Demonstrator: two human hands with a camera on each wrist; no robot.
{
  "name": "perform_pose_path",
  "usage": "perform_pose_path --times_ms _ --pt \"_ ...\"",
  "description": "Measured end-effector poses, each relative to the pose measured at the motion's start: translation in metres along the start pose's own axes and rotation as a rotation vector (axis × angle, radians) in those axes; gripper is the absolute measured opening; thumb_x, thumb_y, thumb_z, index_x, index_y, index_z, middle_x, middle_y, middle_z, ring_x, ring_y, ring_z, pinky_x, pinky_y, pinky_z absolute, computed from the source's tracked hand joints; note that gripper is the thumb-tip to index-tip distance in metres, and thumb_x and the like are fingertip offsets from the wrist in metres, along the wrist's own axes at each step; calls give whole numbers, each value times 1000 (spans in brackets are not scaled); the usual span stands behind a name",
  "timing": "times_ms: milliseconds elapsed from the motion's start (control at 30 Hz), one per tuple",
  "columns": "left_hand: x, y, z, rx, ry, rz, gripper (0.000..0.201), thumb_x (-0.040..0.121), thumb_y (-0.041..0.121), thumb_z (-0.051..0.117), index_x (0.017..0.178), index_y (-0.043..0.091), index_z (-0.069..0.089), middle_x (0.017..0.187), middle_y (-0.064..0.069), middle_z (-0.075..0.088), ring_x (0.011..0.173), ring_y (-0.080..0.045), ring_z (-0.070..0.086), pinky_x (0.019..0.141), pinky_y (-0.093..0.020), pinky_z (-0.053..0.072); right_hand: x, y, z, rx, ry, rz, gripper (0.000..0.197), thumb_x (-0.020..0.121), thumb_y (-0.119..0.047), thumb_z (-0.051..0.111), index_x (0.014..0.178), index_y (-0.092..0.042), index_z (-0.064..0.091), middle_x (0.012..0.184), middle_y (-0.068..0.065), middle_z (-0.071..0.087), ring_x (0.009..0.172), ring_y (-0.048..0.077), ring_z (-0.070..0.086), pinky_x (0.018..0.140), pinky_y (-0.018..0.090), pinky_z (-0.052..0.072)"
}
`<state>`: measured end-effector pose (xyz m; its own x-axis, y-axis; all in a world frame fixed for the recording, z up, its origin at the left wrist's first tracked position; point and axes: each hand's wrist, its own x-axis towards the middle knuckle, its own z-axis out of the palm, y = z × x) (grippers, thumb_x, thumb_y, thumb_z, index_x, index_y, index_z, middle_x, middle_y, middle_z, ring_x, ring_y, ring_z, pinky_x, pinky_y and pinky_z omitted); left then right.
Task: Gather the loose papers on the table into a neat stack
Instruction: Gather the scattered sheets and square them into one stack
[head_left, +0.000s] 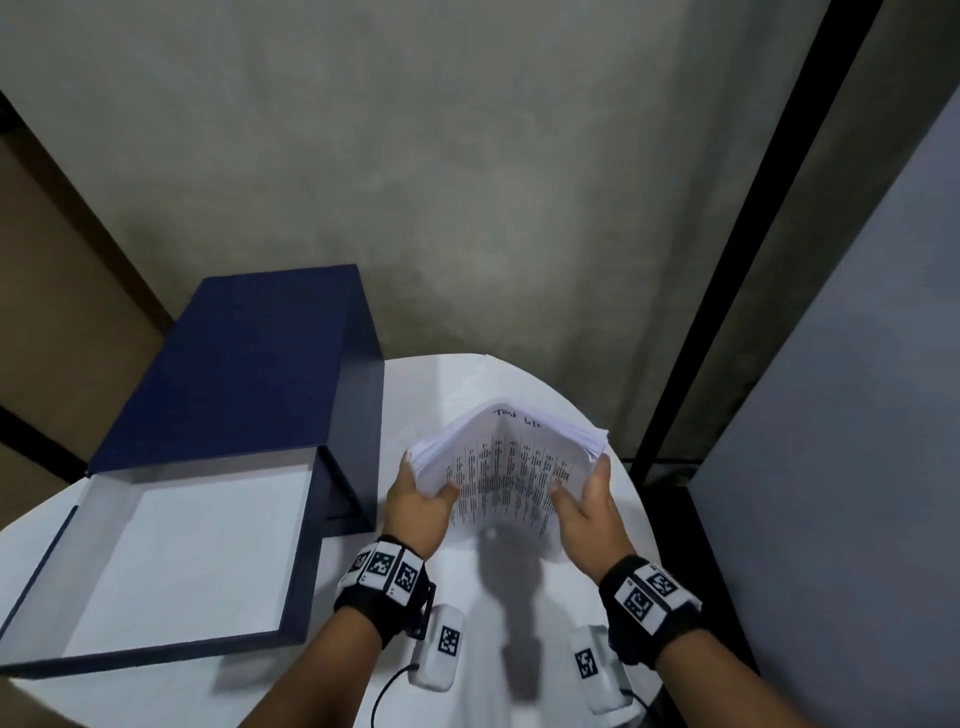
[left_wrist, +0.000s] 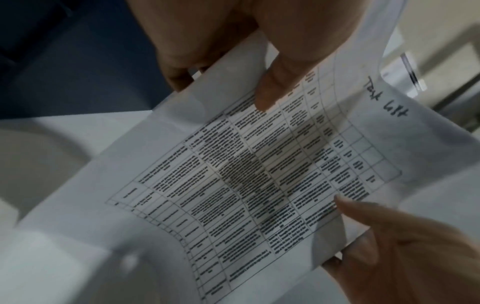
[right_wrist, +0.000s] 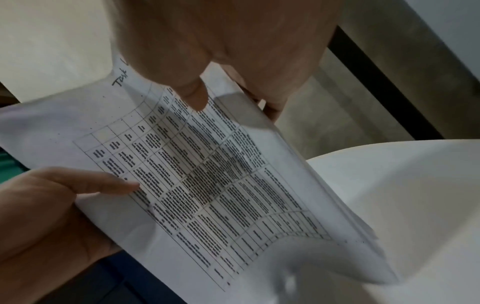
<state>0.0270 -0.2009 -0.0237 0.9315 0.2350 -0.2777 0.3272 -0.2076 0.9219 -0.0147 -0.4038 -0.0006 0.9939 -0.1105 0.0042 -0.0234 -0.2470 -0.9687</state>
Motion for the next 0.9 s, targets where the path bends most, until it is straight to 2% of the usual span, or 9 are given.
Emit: perform_pose_path --times_ms 100,200,267,367,467,533,700,800,900 --pt "-5 10 -2 -38 24 52 47 78 4 70 122 11 56 101 1 69 94 -21 66 90 -36 53 6 4 -4 11 25 9 37 98 3 51 118 -22 32 112 -19 55 94 -27 57 77 -6 39" --pt "-9 26 -10 -51 26 142 45 77 -13 61 108 18 51 88 10 61 80 -4 60 67 -11 50 15 2 -9 44 82 -32 46 93 11 55 111 -28 38 110 -12 58 90 -22 60 75 -2 43" --pt "-10 37 -15 -60 19 220 50 75 -19 55 102 23 48 85 7 59 76 -2 56 58 -4 45 20 2 -12 52 87 -62 53 90 15 54 110 -32 39 113 -11 59 93 -17 61 75 0 45" --pt "-6 37 -16 -96 17 242 44 80 -15 55 100 24 49 83 8 59 75 -4 56 63 -13 46 23 4 -9 36 74 -47 45 96 4 56 119 -32 42 112 -15 63 98 -1 64 79 1 44" --pt "-5 37 -12 -146 15 229 39 84 -10 56 114 14 50 87 10 61 79 -1 58 65 -10 46 25 -4 -4 25 47 -86 35 100 -3 53 128 -21 46 110 -22 61 95 -16 62 81 0 41" --pt "-7 41 -14 -198 18 234 37 84 -12 56 113 10 52 87 7 64 78 -4 61 63 -6 49 28 -12 -6 75 84 -117 38 99 1 52 117 -32 48 111 -24 63 99 -18 61 86 8 42" --pt "-3 19 -18 -228 27 120 33 79 -13 59 108 2 59 90 -5 68 87 -27 65 78 -32 52 19 5 -8 96 46 -25 47 94 -15 58 133 -38 46 130 -12 65 126 13 58 111 32 44" --pt "1 -2 -15 -165 0 21 30 79 -8 61 109 -2 60 87 -2 69 88 -28 67 71 -24 50 14 20 -8 85 12 75 62 92 -23 64 146 -14 35 139 3 58 135 24 52 117 49 38" --pt "0 5 -15 -168 7 84 36 76 -11 61 111 -2 59 83 2 68 79 -19 66 63 -18 51 11 13 -14 104 0 25 64 81 -31 69 140 -26 44 136 2 62 131 20 56 115 53 40"
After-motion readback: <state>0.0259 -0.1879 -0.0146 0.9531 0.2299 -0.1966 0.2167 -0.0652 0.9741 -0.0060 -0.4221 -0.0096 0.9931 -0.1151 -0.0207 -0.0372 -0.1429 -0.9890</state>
